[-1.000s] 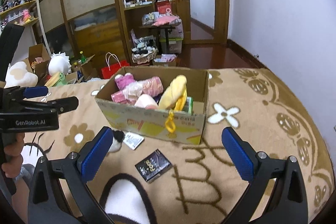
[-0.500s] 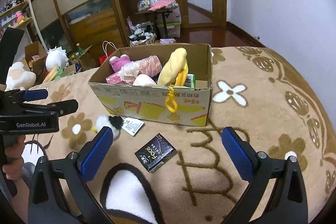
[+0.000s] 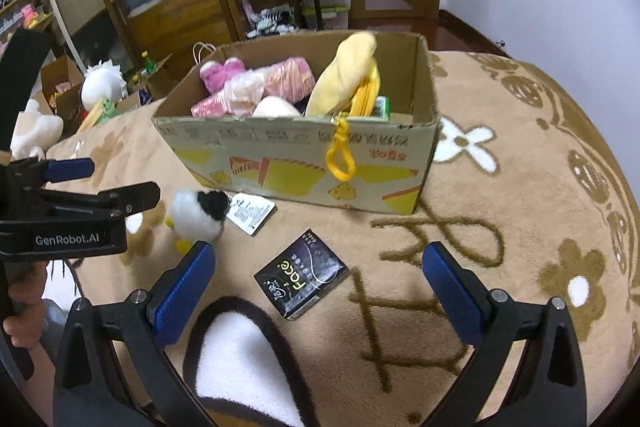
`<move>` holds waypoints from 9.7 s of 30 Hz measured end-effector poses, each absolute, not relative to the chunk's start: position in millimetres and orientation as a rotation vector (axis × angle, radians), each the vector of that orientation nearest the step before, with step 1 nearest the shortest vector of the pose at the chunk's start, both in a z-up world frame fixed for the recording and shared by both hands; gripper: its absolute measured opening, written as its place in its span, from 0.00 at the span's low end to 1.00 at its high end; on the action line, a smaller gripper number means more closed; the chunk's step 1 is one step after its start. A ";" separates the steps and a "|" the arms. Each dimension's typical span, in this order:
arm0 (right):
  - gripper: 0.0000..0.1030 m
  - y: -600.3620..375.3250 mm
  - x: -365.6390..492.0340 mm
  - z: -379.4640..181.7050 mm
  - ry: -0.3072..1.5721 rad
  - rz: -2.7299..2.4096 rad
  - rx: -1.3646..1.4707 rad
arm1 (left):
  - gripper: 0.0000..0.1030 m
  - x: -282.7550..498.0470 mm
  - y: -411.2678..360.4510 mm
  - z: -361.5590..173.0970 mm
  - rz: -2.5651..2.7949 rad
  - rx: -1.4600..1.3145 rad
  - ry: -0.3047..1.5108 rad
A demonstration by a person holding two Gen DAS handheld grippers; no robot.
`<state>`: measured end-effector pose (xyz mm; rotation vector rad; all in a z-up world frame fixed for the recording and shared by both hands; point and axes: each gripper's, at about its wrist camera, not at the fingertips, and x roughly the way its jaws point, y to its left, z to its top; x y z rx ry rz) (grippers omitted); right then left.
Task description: Organize soft objects
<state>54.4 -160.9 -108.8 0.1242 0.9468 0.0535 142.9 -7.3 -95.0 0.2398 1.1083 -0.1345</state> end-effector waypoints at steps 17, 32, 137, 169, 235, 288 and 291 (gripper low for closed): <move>1.00 -147.9 76.8 -143.1 1.031 0.051 0.114 | 0.95 167.2 -15.3 -133.1 -0.169 0.223 1.224; 1.00 -131.8 86.8 -170.7 1.107 0.063 0.047 | 0.95 177.8 -23.6 -161.6 -0.177 0.239 1.287; 0.75 -197.8 74.7 11.0 0.498 -0.007 0.045 | 0.12 119.5 -29.3 28.4 -0.245 0.124 0.505; 0.76 -211.1 160.5 -45.7 0.690 0.057 0.073 | 0.14 178.9 -49.4 -60.5 -0.229 0.230 0.762; 1.00 -222.3 -50.0 35.0 0.414 -0.023 0.097 | 0.98 0.3 16.0 49.1 -0.114 0.109 0.408; 1.00 -219.4 -41.2 16.9 0.451 -0.041 0.049 | 0.98 16.5 12.2 18.6 -0.132 0.167 0.478; 1.00 -219.7 -41.1 16.9 0.450 -0.040 0.049 | 0.98 17.0 11.8 17.8 -0.132 0.167 0.480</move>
